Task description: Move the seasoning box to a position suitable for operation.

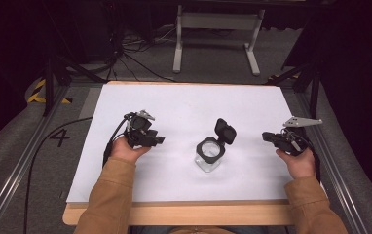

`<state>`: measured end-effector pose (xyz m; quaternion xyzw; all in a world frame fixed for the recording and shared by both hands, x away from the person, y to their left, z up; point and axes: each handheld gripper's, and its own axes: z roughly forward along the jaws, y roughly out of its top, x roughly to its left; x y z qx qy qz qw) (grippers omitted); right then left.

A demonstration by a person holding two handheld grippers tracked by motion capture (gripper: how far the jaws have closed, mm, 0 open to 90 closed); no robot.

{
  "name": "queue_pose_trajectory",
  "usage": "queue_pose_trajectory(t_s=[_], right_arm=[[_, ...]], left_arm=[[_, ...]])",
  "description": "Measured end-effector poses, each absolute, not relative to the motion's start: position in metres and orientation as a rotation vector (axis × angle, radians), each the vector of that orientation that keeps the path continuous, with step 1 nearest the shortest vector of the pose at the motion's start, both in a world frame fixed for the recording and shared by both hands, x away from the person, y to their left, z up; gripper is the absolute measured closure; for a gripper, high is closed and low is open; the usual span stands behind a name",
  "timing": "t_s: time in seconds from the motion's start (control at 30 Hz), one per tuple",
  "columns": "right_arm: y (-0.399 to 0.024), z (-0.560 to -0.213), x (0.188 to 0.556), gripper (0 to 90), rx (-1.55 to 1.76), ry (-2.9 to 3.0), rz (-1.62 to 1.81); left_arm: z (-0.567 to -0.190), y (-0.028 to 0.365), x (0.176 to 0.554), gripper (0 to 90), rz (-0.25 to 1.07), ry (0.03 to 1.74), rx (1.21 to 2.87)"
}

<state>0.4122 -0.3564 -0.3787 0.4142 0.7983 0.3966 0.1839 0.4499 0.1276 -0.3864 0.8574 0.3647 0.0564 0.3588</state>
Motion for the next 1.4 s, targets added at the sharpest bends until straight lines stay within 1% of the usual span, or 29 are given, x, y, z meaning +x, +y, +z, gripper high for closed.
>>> queue_pose_trajectory(t_s=[0.17, 0.37, 0.47, 0.5, 0.53, 0.57, 0.67, 0.77, 1.1, 1.27, 1.33, 1.4], right_arm=[[-0.347, -0.378, 0.411, 86.9, 1.114, 2.271, 1.151], [-0.346, -0.370, 0.407, 88.3, 1.094, 2.241, 1.229], [-0.344, -0.365, 0.407, 89.0, 1.091, 2.239, 1.245], [-0.343, -0.361, 0.408, 89.1, 1.086, 2.229, 1.256], [-0.343, -0.361, 0.408, 89.1, 1.086, 2.229, 1.256], [-0.340, -0.355, 0.412, 89.1, 1.058, 2.223, 1.252], [-0.332, -0.338, 0.424, 89.1, 1.042, 2.245, 1.217], [-0.328, -0.333, 0.427, 89.1, 1.058, 2.250, 1.213], [-0.317, -0.332, 0.413, 89.0, 1.017, 2.280, 1.211], [-0.306, -0.325, 0.407, 89.0, 0.964, 2.263, 1.275], [-0.301, -0.323, 0.404, 88.8, 0.947, 2.248, 1.304], [-0.298, -0.321, 0.402, 88.6, 0.950, 2.230, 1.343]], left_arm=[[-0.380, 0.126, 0.447, 55.5, 0.153, 0.933, 2.217], [-0.375, 0.129, 0.445, 52.6, 0.159, 0.915, 2.186], [-0.373, 0.130, 0.445, 52.6, 0.094, 0.915, 2.156], [-0.370, 0.132, 0.445, 52.3, 0.033, 0.928, 2.109], [-0.370, 0.132, 0.445, 50.7, 0.033, 0.928, 2.109], [-0.365, 0.132, 0.444, 50.7, -0.002, 0.934, 2.088], [-0.356, 0.129, 0.438, 51.1, 0.049, 0.927, 2.128], [-0.349, 0.128, 0.433, 51.4, 0.102, 0.924, 2.183], [-0.344, 0.131, 0.429, 52.6, 0.088, 0.926, 2.183], [-0.338, 0.127, 0.424, 59.1, 0.063, 0.877, 2.172], [-0.336, 0.123, 0.421, 68.5, -0.005, 0.832, 2.181], [-0.334, 0.114, 0.415, 77.5, -0.034, 0.749, 2.197]])
